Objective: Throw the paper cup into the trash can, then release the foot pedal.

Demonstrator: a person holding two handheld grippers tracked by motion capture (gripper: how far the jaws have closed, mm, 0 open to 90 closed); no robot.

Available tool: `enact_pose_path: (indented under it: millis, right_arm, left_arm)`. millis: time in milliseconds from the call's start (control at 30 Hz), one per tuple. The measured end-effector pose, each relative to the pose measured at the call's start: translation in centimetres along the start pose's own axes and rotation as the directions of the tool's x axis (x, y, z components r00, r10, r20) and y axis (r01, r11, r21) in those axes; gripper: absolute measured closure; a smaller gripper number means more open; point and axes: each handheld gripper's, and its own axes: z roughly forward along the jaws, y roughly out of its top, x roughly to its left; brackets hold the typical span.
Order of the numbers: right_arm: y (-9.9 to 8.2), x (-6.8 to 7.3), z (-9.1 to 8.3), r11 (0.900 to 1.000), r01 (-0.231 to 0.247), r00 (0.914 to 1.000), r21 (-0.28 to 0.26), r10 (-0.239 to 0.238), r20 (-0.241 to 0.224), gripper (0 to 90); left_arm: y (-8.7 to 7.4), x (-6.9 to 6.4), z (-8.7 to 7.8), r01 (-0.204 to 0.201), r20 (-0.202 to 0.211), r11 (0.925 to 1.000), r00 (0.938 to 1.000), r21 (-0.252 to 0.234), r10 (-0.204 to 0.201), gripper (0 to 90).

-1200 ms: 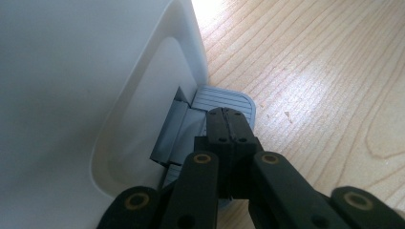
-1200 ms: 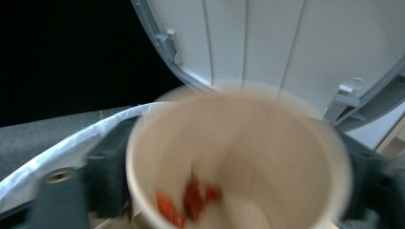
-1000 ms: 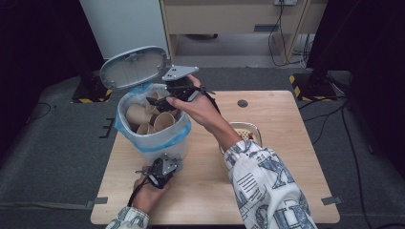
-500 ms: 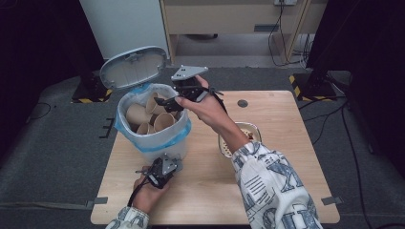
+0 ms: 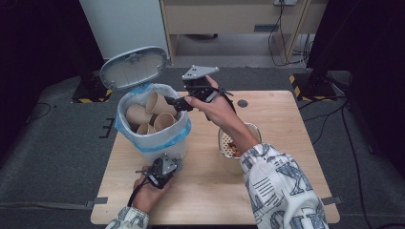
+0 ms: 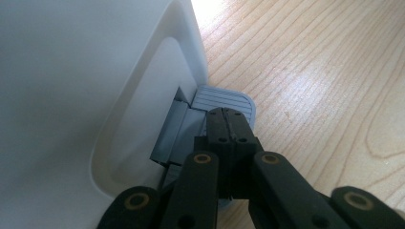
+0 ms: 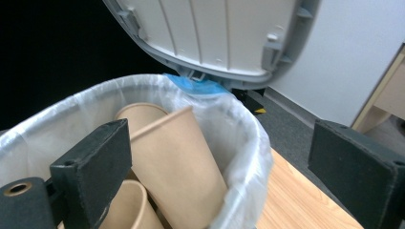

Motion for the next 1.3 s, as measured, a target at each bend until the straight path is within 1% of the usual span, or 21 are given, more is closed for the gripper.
enact_pose_path:
  millis: [233, 467, 900, 1000, 1033, 1067, 1100, 1167, 1200, 1233, 1300]
  right_arm:
    - [-0.6, -0.8, -0.8, 0.9996, -0.026, 0.9993, 0.010, 0.025, 0.027, 7.8]
    - [-1.1, -1.5, -1.6, 0.9991, -0.041, 0.9981, 0.011, 0.041, 0.046, 7.5]
    - [-2.1, -2.9, -3.3, 0.9980, -0.060, 0.9950, 0.018, 0.058, 0.081, 7.0]
    - [-2.6, -3.5, -3.9, 0.9977, -0.063, 0.9938, 0.024, 0.060, 0.093, 6.7]
    - [-2.8, -3.7, -4.1, 0.9977, -0.063, 0.9930, 0.024, 0.061, 0.101, 6.7]
    - [-2.9, -3.8, -4.3, 0.9972, -0.069, 0.9922, 0.027, 0.066, 0.105, 6.6]
    - [-3.2, -4.2, -4.6, 0.9970, -0.071, 0.9911, 0.029, 0.067, 0.115, 6.6]
    - [-3.6, -4.7, -5.2, 0.9965, -0.078, 0.9889, 0.031, 0.074, 0.129, 6.5]
    - [-3.8, -5.0, -5.6, 0.9962, -0.081, 0.9878, 0.032, 0.076, 0.136, 6.6]
    - [-4.0, -5.2, -5.9, 0.9957, -0.086, 0.9863, 0.033, 0.081, 0.144, 6.5]
    - [-4.6, -5.9, -6.6, 0.9945, -0.098, 0.9823, 0.035, 0.091, 0.163, 6.5]
  left_arm:
    - [0.0, 0.0, 0.0, 0.000, -0.001, 1.0000, 1.0000, -0.001, 0.000, 89.8]
    - [0.0, 0.0, 0.0, 0.000, -0.001, 1.0000, 1.0000, -0.001, 0.000, 89.8]
    - [0.0, 0.0, 0.0, 0.000, 0.000, 1.0000, 1.0000, -0.003, 0.000, 89.8]
    - [0.0, 0.0, -0.1, 0.002, 0.000, 1.0000, 1.0000, -0.004, -0.002, 89.7]
    - [-0.1, -0.1, -0.1, 0.005, 0.002, 1.0000, 1.0000, -0.004, -0.005, 88.6]
    - [-0.1, -0.2, -0.3, 0.004, -0.009, 1.0000, 1.0000, -0.005, -0.004, 84.0]
    - [-0.2, -0.2, -0.6, 0.002, -0.017, 1.0000, 0.9999, -0.007, -0.002, 76.3]
    - [-0.3, -0.2, -1.4, 0.022, -0.009, 0.9995, 0.9997, -0.025, -0.022, 66.3]
    - [-0.3, -0.2, -1.4, 0.022, -0.009, 0.9995, 0.9997, -0.025, -0.022, 63.2]
    - [-0.5, -0.2, -2.3, 0.049, 0.000, 0.9977, 0.9988, -0.047, -0.049, 59.9]
    - [-0.7, -0.1, -3.0, 0.084, 0.010, 0.9944, 0.9965, -0.065, -0.083, 55.1]
